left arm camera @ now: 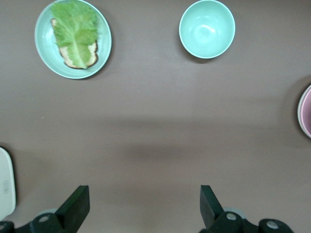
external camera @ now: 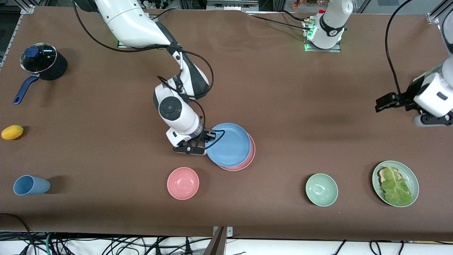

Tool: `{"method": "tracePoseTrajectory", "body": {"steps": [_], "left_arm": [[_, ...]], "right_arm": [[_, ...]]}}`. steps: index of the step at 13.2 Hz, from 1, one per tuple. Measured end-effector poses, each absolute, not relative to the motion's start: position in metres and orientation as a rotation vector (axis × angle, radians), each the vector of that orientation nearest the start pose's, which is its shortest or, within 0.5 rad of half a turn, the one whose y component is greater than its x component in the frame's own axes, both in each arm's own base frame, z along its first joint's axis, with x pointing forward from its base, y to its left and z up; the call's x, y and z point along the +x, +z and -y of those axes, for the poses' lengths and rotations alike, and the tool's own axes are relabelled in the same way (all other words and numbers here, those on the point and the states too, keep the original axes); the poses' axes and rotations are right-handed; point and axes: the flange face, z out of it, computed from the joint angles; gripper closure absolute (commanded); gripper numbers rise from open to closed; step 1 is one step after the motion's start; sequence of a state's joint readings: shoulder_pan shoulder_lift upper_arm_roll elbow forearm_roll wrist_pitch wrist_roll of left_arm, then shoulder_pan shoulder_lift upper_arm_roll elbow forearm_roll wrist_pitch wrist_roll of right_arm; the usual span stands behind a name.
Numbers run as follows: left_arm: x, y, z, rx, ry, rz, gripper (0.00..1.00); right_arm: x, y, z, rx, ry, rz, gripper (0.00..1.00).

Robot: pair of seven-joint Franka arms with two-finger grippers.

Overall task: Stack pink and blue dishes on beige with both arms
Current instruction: 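Lower the blue plate onto the stack and open the right gripper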

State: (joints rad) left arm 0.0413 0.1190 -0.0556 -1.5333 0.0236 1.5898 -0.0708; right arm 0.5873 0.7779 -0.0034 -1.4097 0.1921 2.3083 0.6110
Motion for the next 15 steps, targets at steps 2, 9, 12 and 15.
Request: {"method": "tracePoseTrajectory", "body": {"steps": [2,9,12,15], "left_arm": [[0.573,0.595,-0.001,-3.116,0.061,0.085,0.00],[0.555,0.606,-0.004,-3.115,0.087,0.086,0.00],[0.554,0.606,-0.006,-3.115,0.087,0.090,0.00],[0.554,0.606,-0.007,-3.115,0.084,0.095,0.00]], "right_arm": [[0.613,0.240,-0.418,-2.944,-0.024,-0.229,1.00],[0.604,0.233,-0.434,-2.938,-0.025,-0.261,1.00],[0.605,0.231,-0.434,-2.939,-0.030,-0.263,1.00],[0.611,0.234,-0.429,-2.968,-0.076,-0.209,0.94]]}}
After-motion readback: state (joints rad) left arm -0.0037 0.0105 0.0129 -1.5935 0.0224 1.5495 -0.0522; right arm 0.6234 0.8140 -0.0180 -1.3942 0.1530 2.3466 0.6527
